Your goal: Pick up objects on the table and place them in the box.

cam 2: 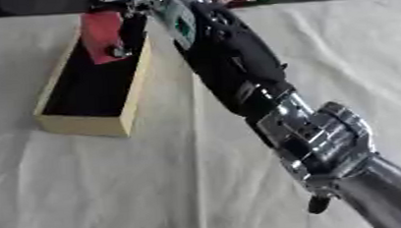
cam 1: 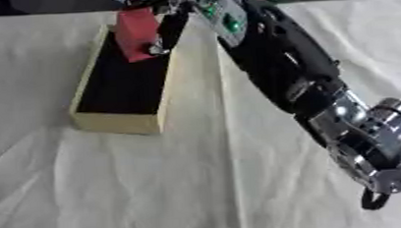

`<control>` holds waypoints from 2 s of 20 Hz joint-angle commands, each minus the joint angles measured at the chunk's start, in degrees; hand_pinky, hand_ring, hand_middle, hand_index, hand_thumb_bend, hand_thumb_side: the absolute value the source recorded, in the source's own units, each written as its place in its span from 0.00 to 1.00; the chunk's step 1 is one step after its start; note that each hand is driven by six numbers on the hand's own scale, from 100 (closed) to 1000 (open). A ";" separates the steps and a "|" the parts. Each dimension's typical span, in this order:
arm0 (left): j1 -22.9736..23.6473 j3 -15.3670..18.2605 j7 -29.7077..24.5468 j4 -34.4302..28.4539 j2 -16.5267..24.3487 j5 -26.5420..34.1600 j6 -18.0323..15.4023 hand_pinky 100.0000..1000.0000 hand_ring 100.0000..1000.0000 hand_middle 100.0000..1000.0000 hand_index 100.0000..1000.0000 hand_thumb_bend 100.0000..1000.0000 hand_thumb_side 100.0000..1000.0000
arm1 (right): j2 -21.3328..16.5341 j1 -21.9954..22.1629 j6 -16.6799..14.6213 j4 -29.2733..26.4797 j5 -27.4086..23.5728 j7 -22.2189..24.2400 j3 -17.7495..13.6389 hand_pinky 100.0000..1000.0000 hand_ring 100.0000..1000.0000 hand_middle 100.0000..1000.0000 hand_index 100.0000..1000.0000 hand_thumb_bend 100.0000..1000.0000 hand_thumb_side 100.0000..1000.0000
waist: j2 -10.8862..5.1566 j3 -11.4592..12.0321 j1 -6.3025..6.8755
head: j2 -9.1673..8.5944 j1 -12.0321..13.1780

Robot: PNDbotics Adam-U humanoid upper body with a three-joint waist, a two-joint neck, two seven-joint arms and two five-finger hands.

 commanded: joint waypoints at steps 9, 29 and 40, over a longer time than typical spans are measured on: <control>-1.66 -0.01 -0.42 -1.15 0.37 0.57 -0.10 0.53 0.49 0.47 0.64 0.04 0.00 | 1.90 -1.13 -0.11 2.16 2.63 -0.15 -2.20 0.85 0.86 0.73 0.83 0.00 0.00 | 0.76 1.33 -1.23 | -1.12 -0.08; -1.71 0.08 -0.31 -1.15 0.42 0.49 -0.04 0.53 0.49 0.47 0.64 0.04 0.00 | 0.67 -1.44 -3.79 2.20 7.49 -0.02 -3.56 0.90 0.90 0.85 0.93 0.39 0.13 | 0.29 1.00 -1.06 | -1.07 0.44; -0.75 0.73 0.45 -1.15 0.88 -0.18 0.12 0.53 0.49 0.47 0.64 0.04 0.00 | -12.39 0.96 -1.66 -15.67 -8.68 -2.04 -0.61 0.85 0.82 0.79 0.90 0.05 0.10 | -0.65 -0.95 -0.91 | -0.19 2.42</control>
